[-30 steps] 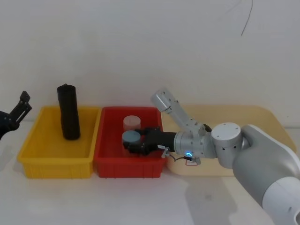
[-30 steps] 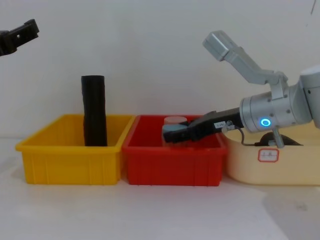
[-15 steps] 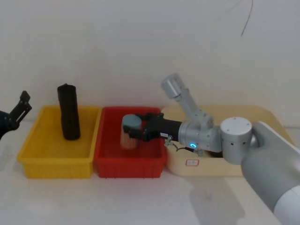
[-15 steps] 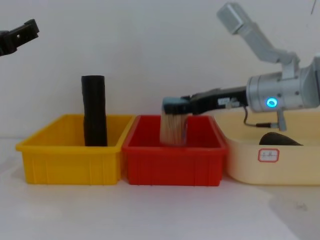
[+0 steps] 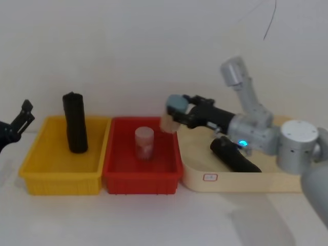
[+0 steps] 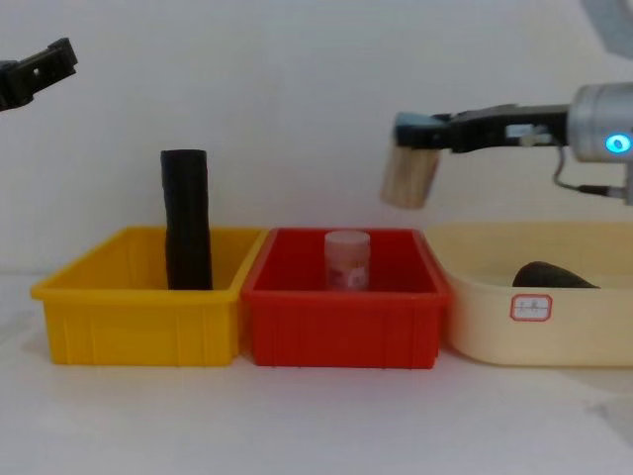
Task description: Pick up the garbage bag with the one hand and transfer it to the other hand.
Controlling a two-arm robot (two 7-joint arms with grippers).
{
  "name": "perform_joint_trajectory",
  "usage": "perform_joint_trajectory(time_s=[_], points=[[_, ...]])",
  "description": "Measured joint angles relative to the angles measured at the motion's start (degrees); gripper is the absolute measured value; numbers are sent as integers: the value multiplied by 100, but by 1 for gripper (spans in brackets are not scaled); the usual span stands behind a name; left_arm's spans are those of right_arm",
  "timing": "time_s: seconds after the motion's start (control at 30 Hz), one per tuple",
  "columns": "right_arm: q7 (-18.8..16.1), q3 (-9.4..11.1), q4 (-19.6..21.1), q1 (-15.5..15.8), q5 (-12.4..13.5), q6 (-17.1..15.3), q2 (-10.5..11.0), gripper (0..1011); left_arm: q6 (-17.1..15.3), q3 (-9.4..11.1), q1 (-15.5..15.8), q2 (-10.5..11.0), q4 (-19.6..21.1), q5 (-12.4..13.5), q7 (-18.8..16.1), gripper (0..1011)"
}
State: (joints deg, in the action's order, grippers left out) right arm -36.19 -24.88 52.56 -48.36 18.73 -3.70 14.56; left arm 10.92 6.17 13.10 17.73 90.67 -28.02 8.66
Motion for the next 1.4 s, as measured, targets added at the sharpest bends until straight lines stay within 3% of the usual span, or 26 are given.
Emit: perform_joint_trajectory(time_s=[0.3,0.53,0.73,1.17,1.4], points=[[338,308,657,500,108,-210,542,669,0,0,0,0,0,0,0,1001],[461,364,884,830,140,-392,804,669,0,0,0,0,0,0,0,1001],[470,331,973,1008,152,-512,928,669,0,0,0,0,0,0,0,1001],[491,265,1184,1266,235,-570,1035,1001,0,-1,0,0,0,0,0,1001],[548,383,1443,1424,382,-415,1041,1000,0,0,0,0,0,0,0,1001]])
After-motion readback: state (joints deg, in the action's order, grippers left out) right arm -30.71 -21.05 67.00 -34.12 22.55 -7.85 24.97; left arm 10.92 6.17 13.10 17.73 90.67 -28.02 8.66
